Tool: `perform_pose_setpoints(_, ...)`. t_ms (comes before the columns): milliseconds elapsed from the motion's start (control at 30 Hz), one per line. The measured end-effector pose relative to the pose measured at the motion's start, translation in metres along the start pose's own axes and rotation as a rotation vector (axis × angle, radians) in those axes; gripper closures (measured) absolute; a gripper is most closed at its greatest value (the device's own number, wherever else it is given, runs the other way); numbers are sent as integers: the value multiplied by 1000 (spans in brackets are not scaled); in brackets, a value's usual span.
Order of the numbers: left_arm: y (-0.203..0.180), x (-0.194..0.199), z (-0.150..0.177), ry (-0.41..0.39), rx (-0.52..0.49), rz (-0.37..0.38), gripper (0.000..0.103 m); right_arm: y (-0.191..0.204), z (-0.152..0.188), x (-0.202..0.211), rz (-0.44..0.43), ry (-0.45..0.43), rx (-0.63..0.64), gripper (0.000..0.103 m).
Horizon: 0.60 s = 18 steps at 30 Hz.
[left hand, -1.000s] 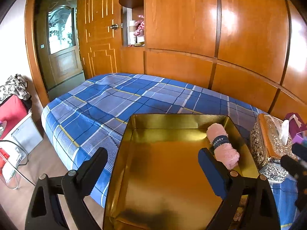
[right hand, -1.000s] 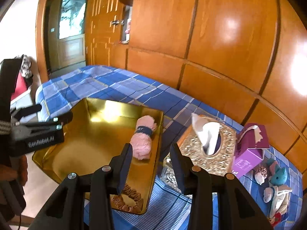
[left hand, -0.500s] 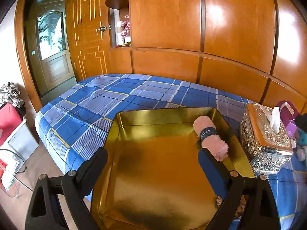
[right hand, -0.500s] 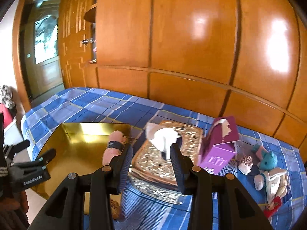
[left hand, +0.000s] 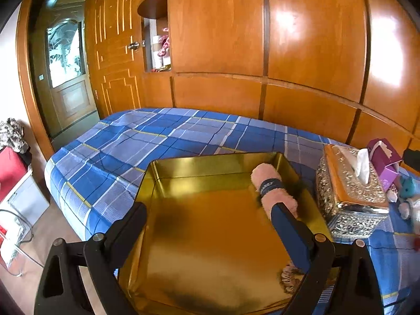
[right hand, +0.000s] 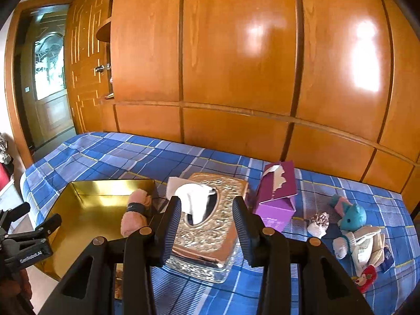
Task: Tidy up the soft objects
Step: 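Carry the brown scrunchie with the right tool and release it into the gold tray, then reach the left tool to the white knit glove and grasp it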
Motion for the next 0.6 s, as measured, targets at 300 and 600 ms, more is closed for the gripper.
perform_pose_setpoints(300,-32,22,-26,-63,-70,72,7,-33,-2,4,49,-14,-23,63)
perform_pose_setpoints(600,-103,45,-57,-140,-222,206,7,-106,2,-1,170,4,-48,63)
Point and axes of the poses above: each gripper's, at about its wrist camera, not at the fingertips, and x roughly against the way its jaws point, y to its left, z to its underside, the point moved 4 cm from there along -x, roughly the way its jaws point, and after that the axes turned 10 degrees about -x, right-handed, at the moved point
